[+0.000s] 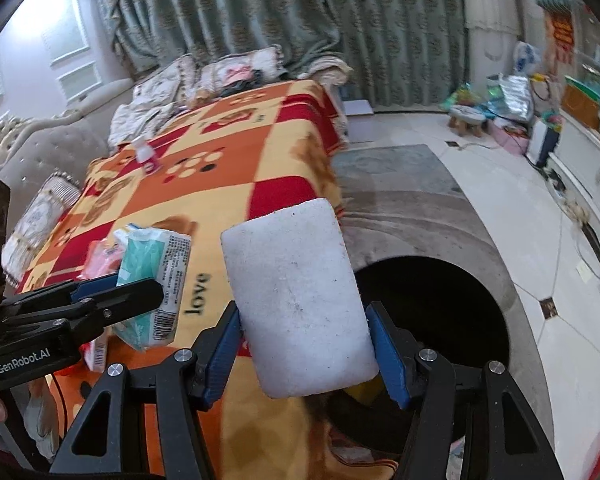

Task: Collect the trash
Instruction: 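Carry tissue pack and foam block over the black bin and open both tools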

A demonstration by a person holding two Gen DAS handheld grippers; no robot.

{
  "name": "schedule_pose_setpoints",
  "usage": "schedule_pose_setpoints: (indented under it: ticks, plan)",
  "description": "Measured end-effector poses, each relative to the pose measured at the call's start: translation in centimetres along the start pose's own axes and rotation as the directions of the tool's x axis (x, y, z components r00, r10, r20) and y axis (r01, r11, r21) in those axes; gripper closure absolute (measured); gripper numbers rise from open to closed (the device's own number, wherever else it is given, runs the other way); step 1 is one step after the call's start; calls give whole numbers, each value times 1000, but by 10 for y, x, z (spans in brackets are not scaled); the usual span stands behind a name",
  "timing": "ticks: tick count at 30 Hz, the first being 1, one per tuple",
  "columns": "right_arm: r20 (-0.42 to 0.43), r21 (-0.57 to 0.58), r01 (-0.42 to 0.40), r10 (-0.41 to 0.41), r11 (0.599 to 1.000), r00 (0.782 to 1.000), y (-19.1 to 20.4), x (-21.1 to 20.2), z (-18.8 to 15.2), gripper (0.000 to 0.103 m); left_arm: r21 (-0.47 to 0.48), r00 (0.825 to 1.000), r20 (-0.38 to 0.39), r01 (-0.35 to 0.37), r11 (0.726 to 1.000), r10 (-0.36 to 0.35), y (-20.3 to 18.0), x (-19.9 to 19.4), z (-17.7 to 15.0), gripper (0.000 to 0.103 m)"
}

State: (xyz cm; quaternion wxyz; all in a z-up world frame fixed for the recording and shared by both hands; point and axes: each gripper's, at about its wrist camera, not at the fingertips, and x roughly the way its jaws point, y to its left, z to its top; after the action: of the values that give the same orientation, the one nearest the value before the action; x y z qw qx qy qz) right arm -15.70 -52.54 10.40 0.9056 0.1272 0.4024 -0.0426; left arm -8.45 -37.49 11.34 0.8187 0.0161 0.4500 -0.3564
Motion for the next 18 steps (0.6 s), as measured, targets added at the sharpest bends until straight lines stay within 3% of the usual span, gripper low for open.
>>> schedule_pose_setpoints:
  ticks: [10, 18]
  plan:
    - [-23, 74, 48, -46, 996, 999, -44, 3, -10, 44, 36, 997, -55, 50, 998, -48, -34, 35, 4, 66]
    - [-32, 125, 70, -66, 990, 997, -68, 5, -14, 43, 20, 993, -70, 93, 995, -91, -38, 50, 6, 62]
